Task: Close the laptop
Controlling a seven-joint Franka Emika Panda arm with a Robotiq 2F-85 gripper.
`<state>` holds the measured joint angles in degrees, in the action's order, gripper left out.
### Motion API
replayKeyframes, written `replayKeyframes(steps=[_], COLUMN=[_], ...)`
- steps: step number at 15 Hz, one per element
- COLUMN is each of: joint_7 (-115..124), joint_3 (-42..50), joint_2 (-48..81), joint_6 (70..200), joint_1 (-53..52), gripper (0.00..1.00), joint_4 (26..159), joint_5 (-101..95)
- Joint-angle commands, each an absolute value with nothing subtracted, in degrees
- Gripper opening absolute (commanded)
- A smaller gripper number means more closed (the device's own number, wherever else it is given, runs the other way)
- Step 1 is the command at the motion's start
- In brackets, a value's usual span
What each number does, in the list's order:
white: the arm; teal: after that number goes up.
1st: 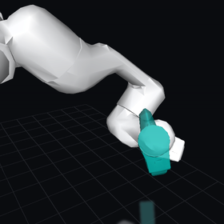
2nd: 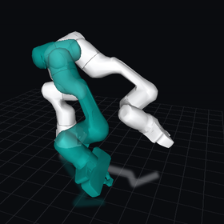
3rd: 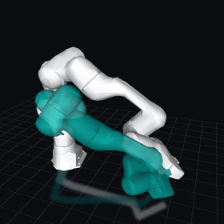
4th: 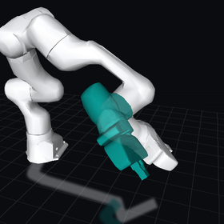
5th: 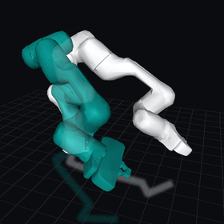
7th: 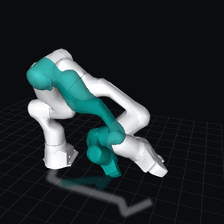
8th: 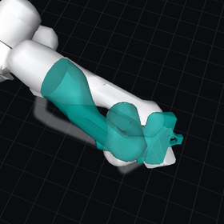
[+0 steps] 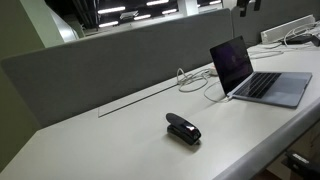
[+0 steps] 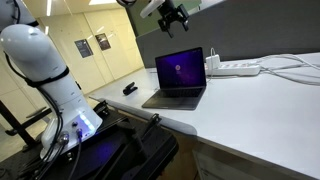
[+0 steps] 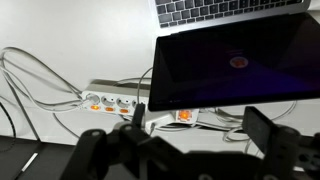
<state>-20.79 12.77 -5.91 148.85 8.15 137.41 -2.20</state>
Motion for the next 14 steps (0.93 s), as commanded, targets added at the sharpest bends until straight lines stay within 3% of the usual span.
replayKeyframes(steps=[1, 8, 14], joint_7=[-20.6, -25.5, -32.1], joint_3=[12.3, 9.8, 6.8], joint_2=[-6.0, 1.2, 6.2], joint_6=[148.8, 140.4, 141.4], joint_1=[8.5, 7.3, 7.0], gripper=[1.00, 1.00, 1.00], joint_4=[137.4, 130.4, 124.7], joint_5=[-2.3, -4.5, -5.2])
